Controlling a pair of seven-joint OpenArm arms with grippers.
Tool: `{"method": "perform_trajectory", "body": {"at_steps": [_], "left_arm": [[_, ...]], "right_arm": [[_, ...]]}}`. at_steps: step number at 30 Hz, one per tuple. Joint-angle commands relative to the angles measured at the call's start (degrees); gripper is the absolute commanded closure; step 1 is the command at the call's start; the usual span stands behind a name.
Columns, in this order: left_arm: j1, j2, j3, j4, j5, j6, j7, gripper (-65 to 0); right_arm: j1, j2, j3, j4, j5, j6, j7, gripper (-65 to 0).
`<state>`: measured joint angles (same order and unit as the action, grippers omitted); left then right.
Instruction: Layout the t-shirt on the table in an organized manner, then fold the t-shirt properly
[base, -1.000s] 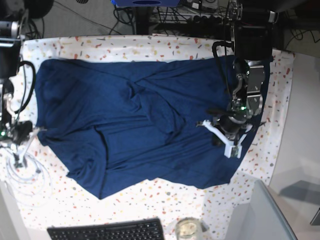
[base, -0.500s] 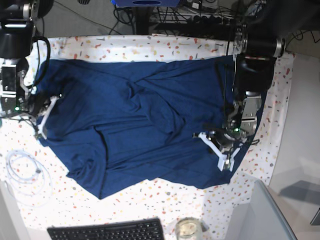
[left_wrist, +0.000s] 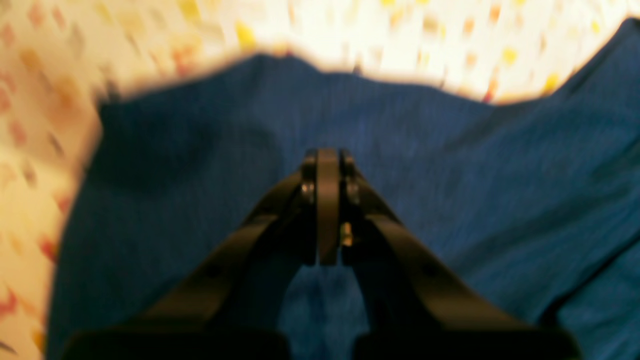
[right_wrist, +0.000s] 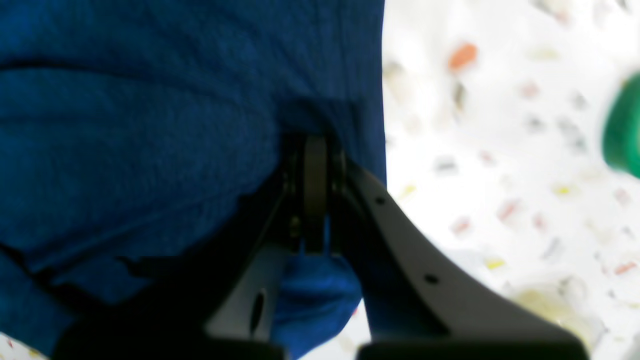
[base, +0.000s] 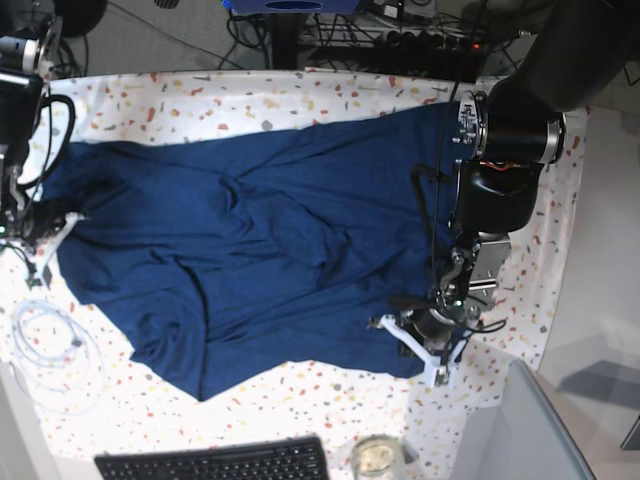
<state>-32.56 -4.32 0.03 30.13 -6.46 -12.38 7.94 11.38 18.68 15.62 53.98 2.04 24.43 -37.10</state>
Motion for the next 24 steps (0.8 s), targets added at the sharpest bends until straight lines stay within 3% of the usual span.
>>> {"method": "perform_trajectory", "body": {"at_steps": [1,4,8,12,14,18,19,22,24], "left_arm": [[-0.72,-0.47,-0.25,3.85,-0.44,-0.32,0.27,0.0],[5.96,-2.67,-1.4,17.65,-2.2,-0.67,9.51,0.0],[20.73,-5.57,-9.04,41.12,-10.46,-0.76,21.9,0.0],[37.08,-8.3,-16.69,60.55,-18.38,-0.76,28.93,0.0],[44.47,-8.47,-20.47,66.71,-21.45,-0.76,29.99,0.0],[55.46,-8.03,-26.54,72.24,-27.08,-0.76,30.34,0.0],[57.48,-7.95,-26.98,72.42,-28.49,-0.76,30.34,-3.5],[61.87,-7.95,-27.15,71.89,-32.09,-0.76,30.25,-23.0],[64.42,-7.95,-26.89,71.36,-33.76,-0.76,29.81,-36.7]], "right_arm": [[0.1,0.8,0.34,4.35,0.64,-0.12,0.14,-0.6],[-4.12,-1.23,0.52,17.36,0.73,-0.12,-4.17,-0.9],[-11.33,-3.51,0.52,34.07,0.73,-0.12,-8.13,-1.5],[-15.46,-5.8,0.52,45.32,0.64,-0.12,-14.46,-2.4],[-16.17,-7.73,0.52,49.1,0.64,-0.12,-18.06,-7.7],[-17.66,-13.01,3.42,55.69,0.73,-0.12,-22.63,-25.4],[-18.28,-14.33,4.12,57.19,0.73,-0.12,-23.25,-30.3],[-20.04,-16.61,4.3,58.68,0.73,-0.12,-23.07,-42.3],[-20.91,-17.05,3.94,58.51,0.73,-0.12,-23.07,-46.2]]}}
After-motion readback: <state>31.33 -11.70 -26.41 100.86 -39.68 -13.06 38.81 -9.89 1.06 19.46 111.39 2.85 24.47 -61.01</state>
